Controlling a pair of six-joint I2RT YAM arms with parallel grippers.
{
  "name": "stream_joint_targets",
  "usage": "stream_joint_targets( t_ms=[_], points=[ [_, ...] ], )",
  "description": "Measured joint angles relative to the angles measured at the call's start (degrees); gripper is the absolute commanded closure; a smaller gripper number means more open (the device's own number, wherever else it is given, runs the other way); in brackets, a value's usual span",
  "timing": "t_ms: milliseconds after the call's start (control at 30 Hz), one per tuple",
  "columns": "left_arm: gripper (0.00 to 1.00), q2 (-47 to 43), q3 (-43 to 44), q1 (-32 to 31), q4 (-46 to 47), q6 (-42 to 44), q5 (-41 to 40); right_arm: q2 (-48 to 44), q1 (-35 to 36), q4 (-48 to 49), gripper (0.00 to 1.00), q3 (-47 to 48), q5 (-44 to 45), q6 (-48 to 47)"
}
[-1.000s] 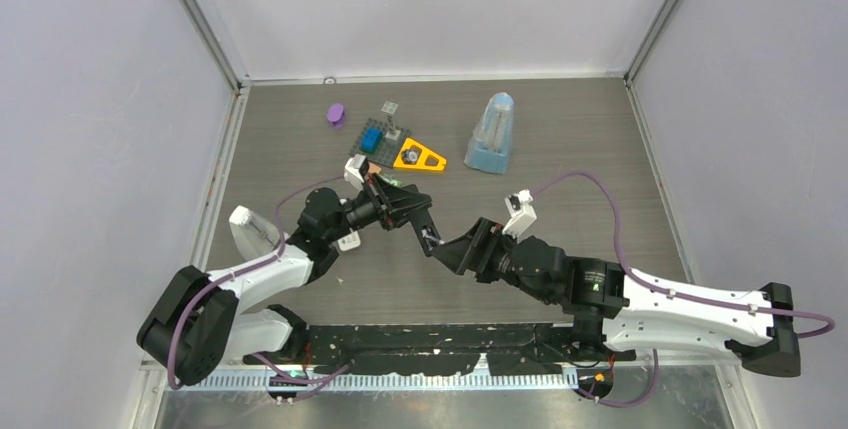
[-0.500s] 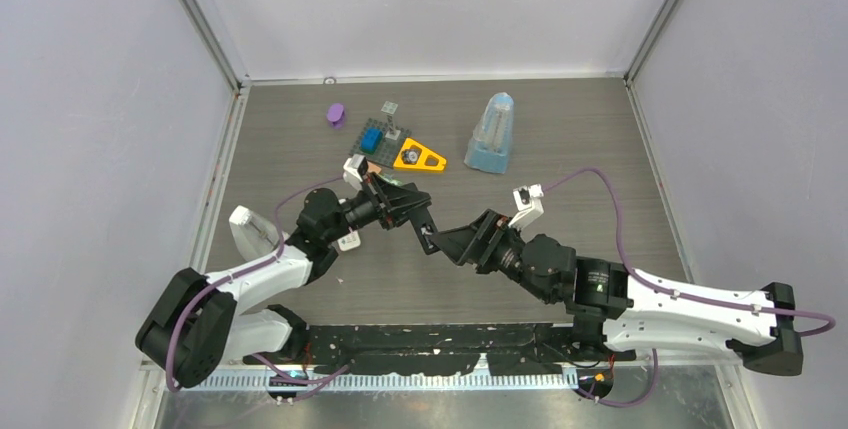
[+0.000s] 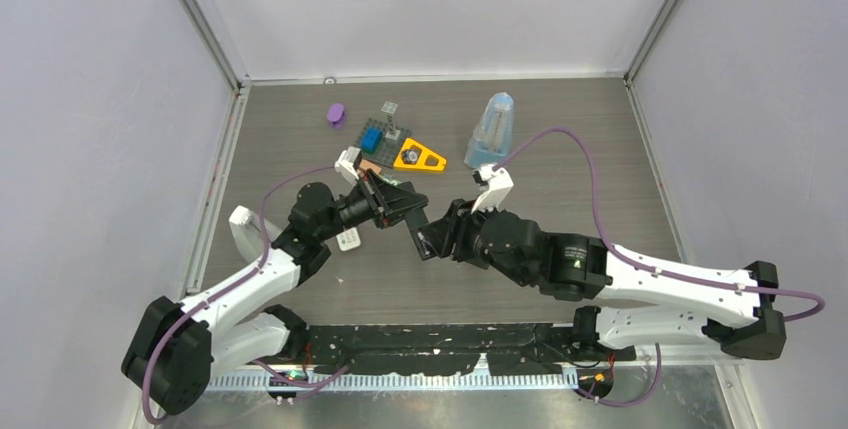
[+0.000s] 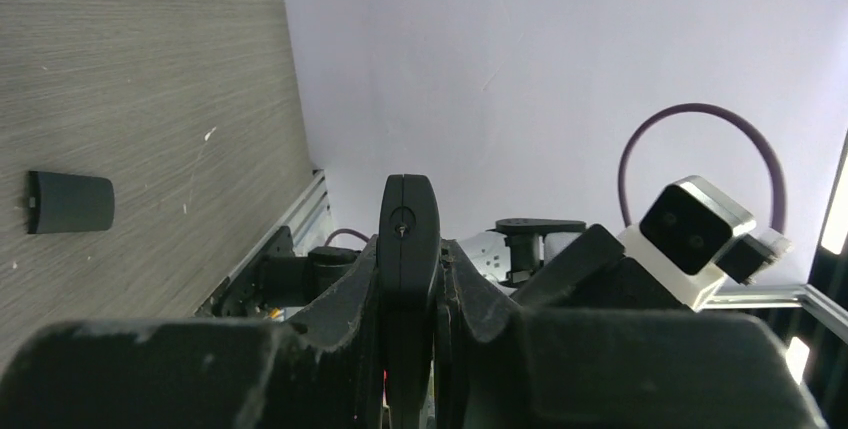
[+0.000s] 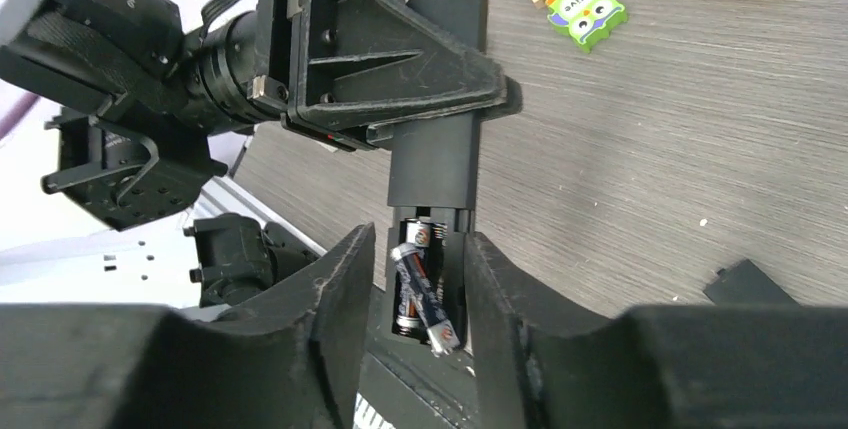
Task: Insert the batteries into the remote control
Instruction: Load the battery into the remote control.
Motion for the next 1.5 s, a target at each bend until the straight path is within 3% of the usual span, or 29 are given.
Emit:
stream_joint_targets(
  t_ms=[200,433,567,733,900,1300,1500],
  points=[
    [1.00,-1.01,0.70,0.00,-4.26,2.84,-0.74,5.60,0.00,-5.35,0.71,5.53,-2.58,-2.32],
    [1.00,-0.85,0.70,0.00,-5.75,3.72,-1.38,5.73,0.00,-9.38,0.62,6.38,-4.46,-1.29],
    [1.00,-0.46,0.70,0.00,-5.62,3.32,-1.55,6.43,0.00,-10.80,0.64,6.88,-5.38,-0.57],
    [1.00,0.39,0.63,0.00,-5.11,2.43,-1.53,8.39,0.00,-12.09,0.79,7.54,-6.23,-0.24],
    [1.00,0.61,0.63,0.00,-4.94,2.19,-1.57,8.94,0.00,-13.25,0.83,7.87,-6.23,1.86],
    [1.00,0.61,0.63,0.00,-4.22,1.90,-1.66,8.94,0.00,-16.37,0.60,10.38,-4.11,5.22],
    [1.00,0.61,0.61,0.00,-3.72,0.96,-1.66,8.94,-0.07,-17.00,0.58,11.02,-3.58,5.27]
  ],
)
